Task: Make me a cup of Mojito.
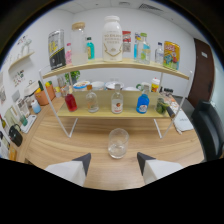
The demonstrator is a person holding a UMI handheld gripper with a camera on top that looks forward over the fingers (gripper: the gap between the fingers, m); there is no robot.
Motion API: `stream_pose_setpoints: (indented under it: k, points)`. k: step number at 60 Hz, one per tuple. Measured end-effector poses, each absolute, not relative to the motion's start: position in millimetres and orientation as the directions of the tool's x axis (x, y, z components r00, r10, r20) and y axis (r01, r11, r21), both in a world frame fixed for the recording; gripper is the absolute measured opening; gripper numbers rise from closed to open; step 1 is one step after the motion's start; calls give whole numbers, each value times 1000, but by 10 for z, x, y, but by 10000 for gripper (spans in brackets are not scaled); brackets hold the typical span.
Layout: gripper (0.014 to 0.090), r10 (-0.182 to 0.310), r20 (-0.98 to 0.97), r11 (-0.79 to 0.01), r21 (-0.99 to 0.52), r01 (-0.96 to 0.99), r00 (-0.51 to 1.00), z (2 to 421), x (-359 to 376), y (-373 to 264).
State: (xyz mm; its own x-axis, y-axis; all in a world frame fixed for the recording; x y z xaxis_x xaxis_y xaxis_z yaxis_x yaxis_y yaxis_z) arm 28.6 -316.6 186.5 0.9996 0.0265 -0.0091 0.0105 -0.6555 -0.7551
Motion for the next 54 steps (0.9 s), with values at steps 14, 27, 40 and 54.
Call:
stream_pose_setpoints:
  k: [14,27,40,54]
  points:
    - [862,30,2,-639,-769,21,1000,1913,279,-3185]
    - [860,13,9,-658,-753,15,1000,1786,418,-3379]
    - [862,-20,4,-664,-747,-10,1000,1690,944,-3473]
    - [852,16,12,-624,-781,19,1000,1871,1565,-3035]
